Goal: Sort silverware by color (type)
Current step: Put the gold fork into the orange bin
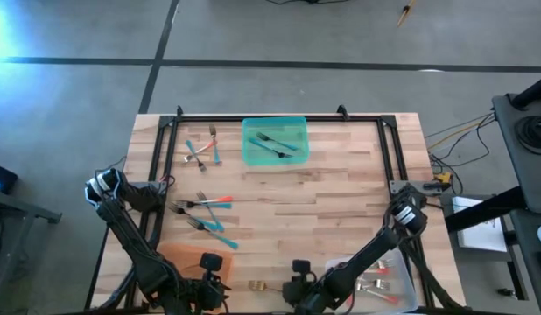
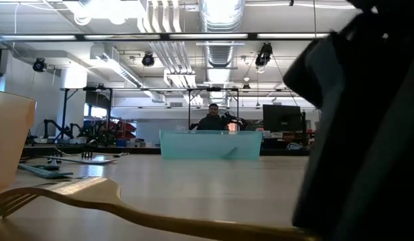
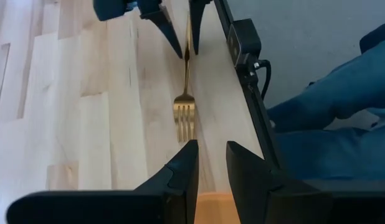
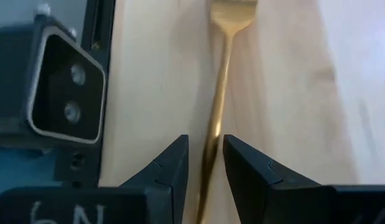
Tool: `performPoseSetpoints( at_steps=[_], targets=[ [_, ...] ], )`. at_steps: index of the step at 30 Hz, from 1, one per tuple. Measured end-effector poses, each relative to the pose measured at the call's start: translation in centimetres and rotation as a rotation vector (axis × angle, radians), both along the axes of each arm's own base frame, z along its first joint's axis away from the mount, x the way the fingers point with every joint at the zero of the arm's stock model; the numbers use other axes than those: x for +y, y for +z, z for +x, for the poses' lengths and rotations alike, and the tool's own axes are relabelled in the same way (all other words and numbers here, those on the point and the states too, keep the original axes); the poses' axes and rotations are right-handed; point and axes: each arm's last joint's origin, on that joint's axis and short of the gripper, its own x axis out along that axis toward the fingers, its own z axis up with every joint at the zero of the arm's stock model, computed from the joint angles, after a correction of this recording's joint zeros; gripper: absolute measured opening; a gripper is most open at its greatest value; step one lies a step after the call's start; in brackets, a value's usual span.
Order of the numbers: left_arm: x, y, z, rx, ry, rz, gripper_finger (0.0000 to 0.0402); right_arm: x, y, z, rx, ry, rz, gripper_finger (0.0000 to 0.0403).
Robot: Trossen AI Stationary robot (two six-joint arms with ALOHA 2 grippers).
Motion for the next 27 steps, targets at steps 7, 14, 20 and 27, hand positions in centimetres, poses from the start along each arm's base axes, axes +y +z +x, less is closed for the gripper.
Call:
performPoseSetpoints(
  at_steps=[7, 14, 20, 27],
  targets=[
    [0.0, 0.0, 0.0, 0.0, 0.0, 0.001, 0.0065, -0.2, -0.9, 0.1, 0.018, -0.007, -0.018, 0.0093],
    [0.0, 0.0, 0.0, 0.001, 0.0, 0.001, 0.0065, -0.9, -1.0, 0.7, 0.039, -0.033, 0.014, 0.0063],
    [0.0, 0.0, 0.0, 0.001, 0.0, 0.001, 0.0065, -1.2, -1.0, 0.9, 0.056, -0.032, 0.031, 0.0018],
    [0.0, 0.0, 0.0, -0.001, -0.017, 0.017, 0.0065, -1.6, 0.4, 0.8, 0.051, 0.018, 0.027, 0.0015]
  ],
)
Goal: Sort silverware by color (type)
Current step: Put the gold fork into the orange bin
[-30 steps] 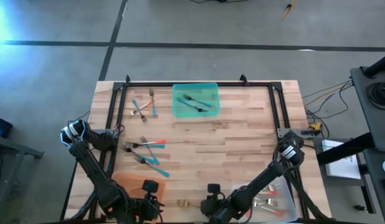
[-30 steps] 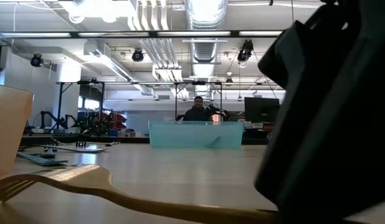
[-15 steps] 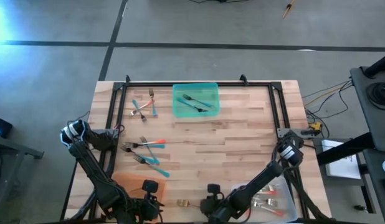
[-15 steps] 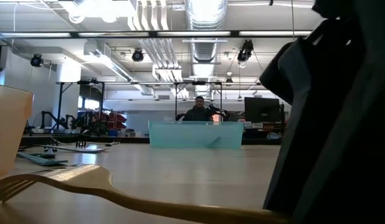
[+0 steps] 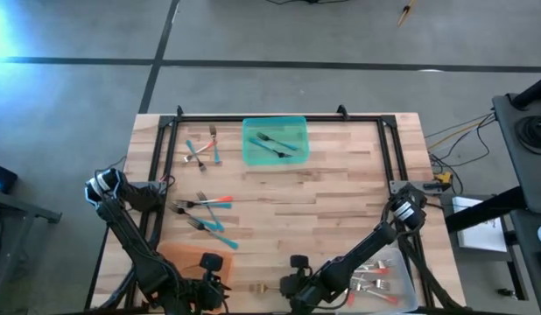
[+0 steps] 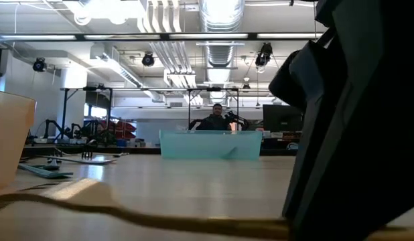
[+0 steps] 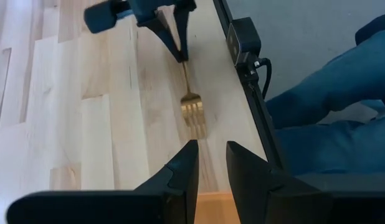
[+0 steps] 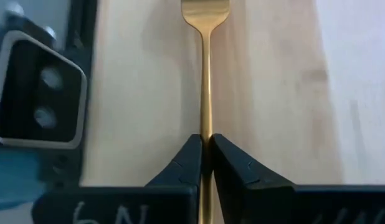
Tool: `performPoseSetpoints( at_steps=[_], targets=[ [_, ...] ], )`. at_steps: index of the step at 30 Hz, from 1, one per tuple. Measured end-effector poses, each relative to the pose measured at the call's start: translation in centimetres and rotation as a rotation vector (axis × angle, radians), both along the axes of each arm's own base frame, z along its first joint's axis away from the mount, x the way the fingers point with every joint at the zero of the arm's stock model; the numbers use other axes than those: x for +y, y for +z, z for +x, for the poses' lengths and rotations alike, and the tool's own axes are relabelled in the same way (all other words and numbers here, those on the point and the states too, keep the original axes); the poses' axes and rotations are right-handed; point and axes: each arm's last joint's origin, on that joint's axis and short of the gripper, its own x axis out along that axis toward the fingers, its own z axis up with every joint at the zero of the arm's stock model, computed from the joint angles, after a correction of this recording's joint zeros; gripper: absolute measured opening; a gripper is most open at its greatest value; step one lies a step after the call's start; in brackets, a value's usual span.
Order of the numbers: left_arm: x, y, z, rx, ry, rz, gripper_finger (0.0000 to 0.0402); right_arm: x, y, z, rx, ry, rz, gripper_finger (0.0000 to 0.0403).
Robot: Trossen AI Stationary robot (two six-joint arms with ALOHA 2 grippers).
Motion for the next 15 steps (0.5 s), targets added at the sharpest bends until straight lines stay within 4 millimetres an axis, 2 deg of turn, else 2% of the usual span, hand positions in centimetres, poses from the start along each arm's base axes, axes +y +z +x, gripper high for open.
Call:
performPoseSetpoints(
  at_steps=[3, 6, 10, 15],
  targets=[
    [0.0, 0.0, 0.0, 0.0, -0.001, 0.001, 0.0065, -0.3, 1.3, 0.0, -0.027, 0.017, -0.016, 0.0015],
    [0.0, 0.0, 0.0, -0.004, 0.001, 0.002, 0.0065, -0.4, 3.6, 0.4, -0.094, 0.038, -0.006, 0.0014],
    [0.1, 0.1, 0.1, -0.032, 0.021, 0.02, 0.0065, -0.9, 5.6, 0.6, -0.173, 0.027, -0.072, 0.0013],
    [1.1, 0.3, -0.2, -0.243, 0.239, 0.202, 0.0065, -2.2, 9.3, -0.3, -0.253, -0.015, -0.156, 0.0013]
  ],
)
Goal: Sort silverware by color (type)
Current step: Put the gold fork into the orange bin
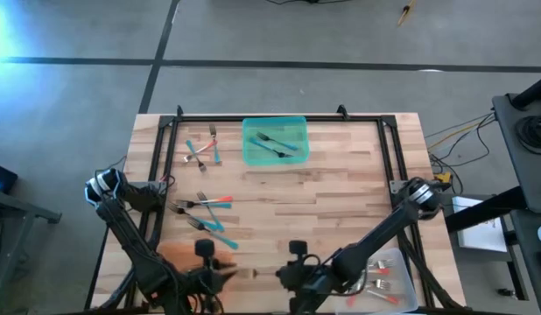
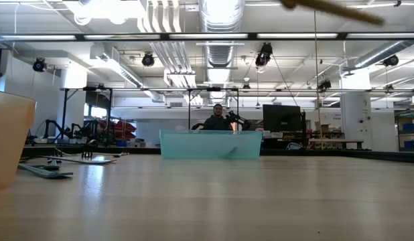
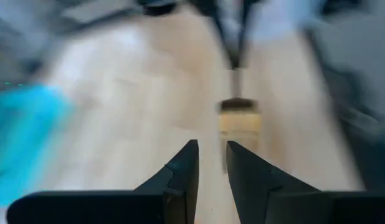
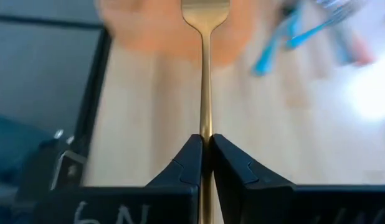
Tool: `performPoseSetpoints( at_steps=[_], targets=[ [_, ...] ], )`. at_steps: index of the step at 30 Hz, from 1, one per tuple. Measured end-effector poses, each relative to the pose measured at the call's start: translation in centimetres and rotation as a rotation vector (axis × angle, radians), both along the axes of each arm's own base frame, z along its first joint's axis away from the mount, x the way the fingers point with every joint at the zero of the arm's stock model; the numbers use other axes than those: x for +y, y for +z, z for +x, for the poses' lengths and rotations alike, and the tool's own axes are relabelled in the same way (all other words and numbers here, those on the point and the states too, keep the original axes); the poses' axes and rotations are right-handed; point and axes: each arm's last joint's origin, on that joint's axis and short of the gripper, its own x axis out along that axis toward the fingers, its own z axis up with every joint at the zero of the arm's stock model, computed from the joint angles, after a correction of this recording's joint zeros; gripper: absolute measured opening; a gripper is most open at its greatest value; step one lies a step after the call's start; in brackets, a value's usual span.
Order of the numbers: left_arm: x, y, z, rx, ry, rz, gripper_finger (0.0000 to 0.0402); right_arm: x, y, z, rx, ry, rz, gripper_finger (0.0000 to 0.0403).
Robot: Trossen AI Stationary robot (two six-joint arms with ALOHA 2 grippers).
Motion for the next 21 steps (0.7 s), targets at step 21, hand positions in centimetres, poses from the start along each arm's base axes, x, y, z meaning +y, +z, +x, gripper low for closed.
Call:
performPoseSetpoints(
  at_steps=[21],
  targets=[
    [6.2, -5.1, -0.7, -0.779, 0.555, -0.299, 0.0065, -5.0, 6.1, -4.4, -0.131, -0.369, -0.284, 0.0013]
  ],
)
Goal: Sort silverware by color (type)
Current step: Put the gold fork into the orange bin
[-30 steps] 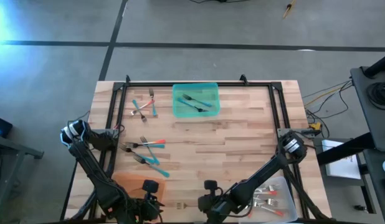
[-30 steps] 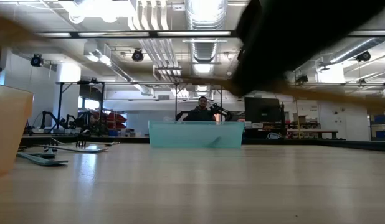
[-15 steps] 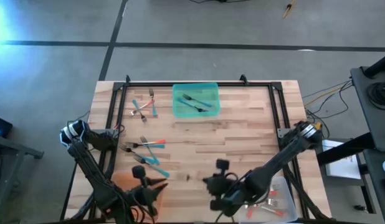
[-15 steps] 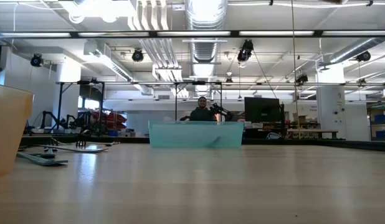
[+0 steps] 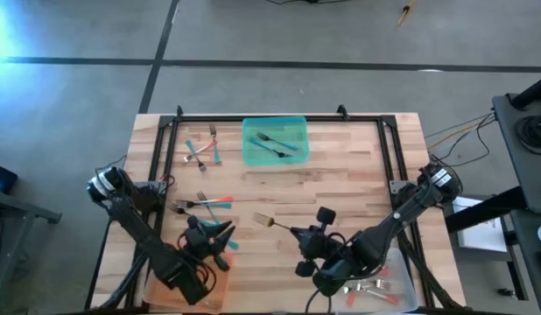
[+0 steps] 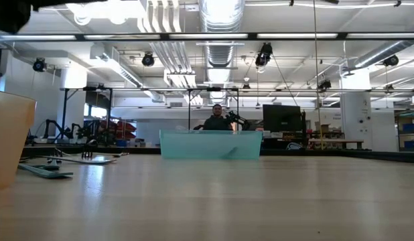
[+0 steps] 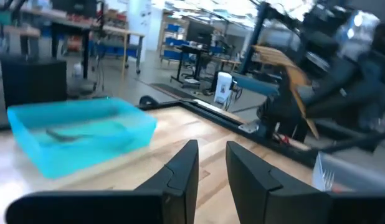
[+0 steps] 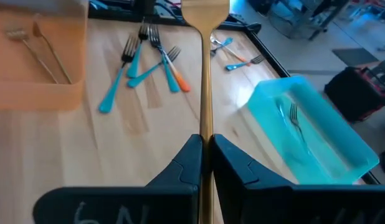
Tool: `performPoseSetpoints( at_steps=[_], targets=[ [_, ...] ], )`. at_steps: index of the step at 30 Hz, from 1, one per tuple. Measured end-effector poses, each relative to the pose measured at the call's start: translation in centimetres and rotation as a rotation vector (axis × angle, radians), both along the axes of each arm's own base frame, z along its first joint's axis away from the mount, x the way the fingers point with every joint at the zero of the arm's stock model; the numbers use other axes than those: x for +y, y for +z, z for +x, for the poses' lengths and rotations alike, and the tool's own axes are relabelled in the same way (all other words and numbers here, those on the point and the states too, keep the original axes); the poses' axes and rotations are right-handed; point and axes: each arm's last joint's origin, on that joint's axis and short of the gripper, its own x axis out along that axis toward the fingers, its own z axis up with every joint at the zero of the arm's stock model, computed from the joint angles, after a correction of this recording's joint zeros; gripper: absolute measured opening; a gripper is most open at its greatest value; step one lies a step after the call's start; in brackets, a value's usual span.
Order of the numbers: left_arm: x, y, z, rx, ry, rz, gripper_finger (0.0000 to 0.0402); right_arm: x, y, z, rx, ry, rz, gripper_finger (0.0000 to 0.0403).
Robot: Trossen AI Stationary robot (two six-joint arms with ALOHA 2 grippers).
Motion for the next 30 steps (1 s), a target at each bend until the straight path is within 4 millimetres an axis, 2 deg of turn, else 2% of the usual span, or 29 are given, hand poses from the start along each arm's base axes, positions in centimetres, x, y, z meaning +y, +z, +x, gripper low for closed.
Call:
performPoseSetpoints(
  at_steps=[4, 9, 14, 18, 21, 24, 27, 30],
  targets=[
    [1.1, -0.8, 0.6, -0.036, 0.04, -0.039, 0.0065, -0.1, -0.7, 0.6, -0.005, -0.02, 0.002, 0.0013],
    [1.0, -0.3, 1.5, -0.01, 0.056, -0.047, 0.0065, -0.7, -0.8, 1.2, -0.015, -0.039, -0.009, 0.0013],
    [-0.3, 1.5, 2.6, 0.288, -0.01, -0.038, 0.0065, -1.3, -0.7, 1.5, -0.006, -0.048, -0.021, 0.0013],
    [-1.3, 3.1, 3.5, 0.585, -0.168, 0.017, 0.0065, -1.3, -0.7, 1.5, -0.004, -0.045, -0.02, 0.0016],
    [-1.9, 4.0, 4.1, 0.672, -0.255, 0.0, 0.0065, -1.3, -0.7, 1.5, -0.001, -0.043, -0.017, 0.0024],
    [-2.4, 3.4, 4.3, 0.729, -0.288, 0.011, 0.0065, -1.2, -0.8, 1.5, 0.008, -0.036, -0.007, 0.0028],
    [-2.9, 2.2, 4.2, 0.668, -0.25, 0.075, 0.0065, -1.2, -0.8, 1.5, 0.01, -0.034, -0.004, 0.0029],
    [-3.9, 1.8, 3.8, 0.42, -0.164, 0.123, 0.0065, -1.2, -0.8, 1.5, 0.014, -0.034, -0.006, 0.003]
  ],
)
